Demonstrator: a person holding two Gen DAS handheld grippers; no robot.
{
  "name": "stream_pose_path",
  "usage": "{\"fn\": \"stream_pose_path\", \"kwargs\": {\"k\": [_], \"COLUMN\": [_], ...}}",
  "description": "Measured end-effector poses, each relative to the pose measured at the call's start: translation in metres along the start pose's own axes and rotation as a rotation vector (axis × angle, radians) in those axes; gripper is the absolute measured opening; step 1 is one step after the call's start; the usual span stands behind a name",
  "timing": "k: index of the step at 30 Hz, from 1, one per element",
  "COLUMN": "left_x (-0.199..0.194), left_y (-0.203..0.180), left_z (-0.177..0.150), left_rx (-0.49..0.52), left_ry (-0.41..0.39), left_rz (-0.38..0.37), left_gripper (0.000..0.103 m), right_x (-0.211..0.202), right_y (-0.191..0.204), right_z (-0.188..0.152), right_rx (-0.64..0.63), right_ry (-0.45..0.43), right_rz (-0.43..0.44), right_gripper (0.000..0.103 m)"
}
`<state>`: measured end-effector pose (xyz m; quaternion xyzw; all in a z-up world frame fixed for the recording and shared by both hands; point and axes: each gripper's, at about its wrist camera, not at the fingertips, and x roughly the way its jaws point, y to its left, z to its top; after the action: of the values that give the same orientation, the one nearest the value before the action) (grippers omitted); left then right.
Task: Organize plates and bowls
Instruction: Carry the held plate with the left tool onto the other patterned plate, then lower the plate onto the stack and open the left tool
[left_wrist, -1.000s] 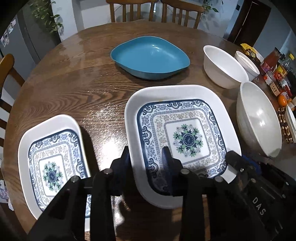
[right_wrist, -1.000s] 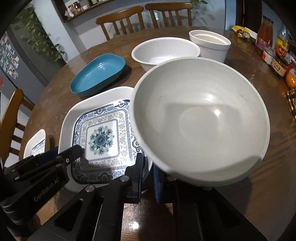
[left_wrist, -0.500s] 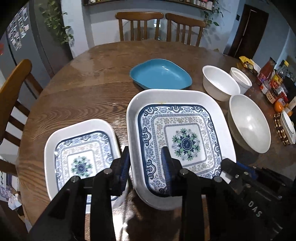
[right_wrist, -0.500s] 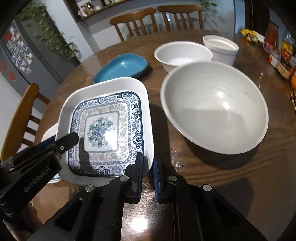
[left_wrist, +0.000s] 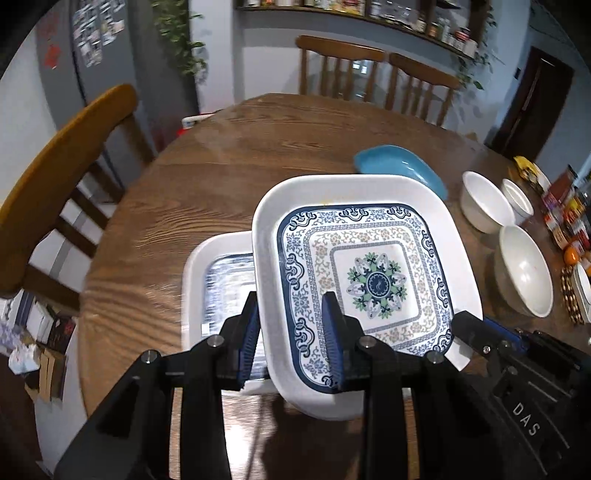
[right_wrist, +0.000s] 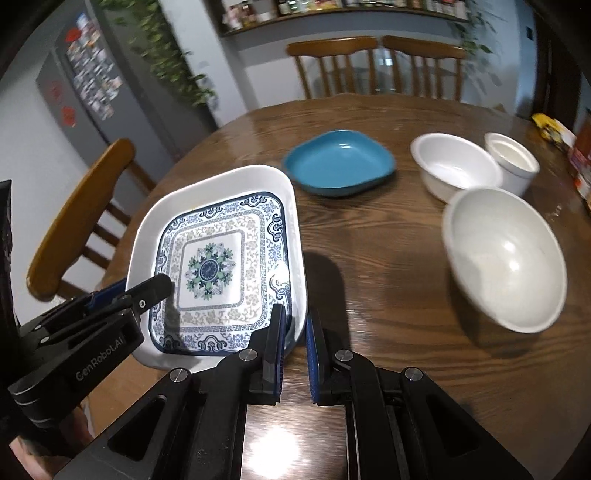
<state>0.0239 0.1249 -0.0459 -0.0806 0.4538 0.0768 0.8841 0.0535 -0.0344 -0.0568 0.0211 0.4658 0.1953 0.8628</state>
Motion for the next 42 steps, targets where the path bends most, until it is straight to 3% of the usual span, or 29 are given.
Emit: {"fn": "stream_pose_path", "kwargs": {"k": [14,33,39,42], "left_x": [0.029,0.037,0.035,0.032], "left_y": [0.055,0.059,0.054,0.052], "left_z": [-0.005,-0.006,-0.009,-0.009], "left_rx": [-0.03,0.017,0.019,0.026], "left_ry": [0.076,0.14,0.139,0.124], "left_rz": [0.088,0.065,0.062,0.078], "left_gripper": [0.03,0.033,0.042,0.061], "right_x": [0.054,0.065,0.061,0.057], "right_y": [0.047,0.053,0.052,0.052], "right_z": [-0.003,0.001,0.002,0.002], "right_rx": [-0.063,-0.058,-0.051,-0.056], "right_ry": [0.113,0.182,0.18,0.168], "right_rz": [0.044,0.018,0.006,-0.002], "right_gripper": [0.012,0.014,0.014,0.015]}}
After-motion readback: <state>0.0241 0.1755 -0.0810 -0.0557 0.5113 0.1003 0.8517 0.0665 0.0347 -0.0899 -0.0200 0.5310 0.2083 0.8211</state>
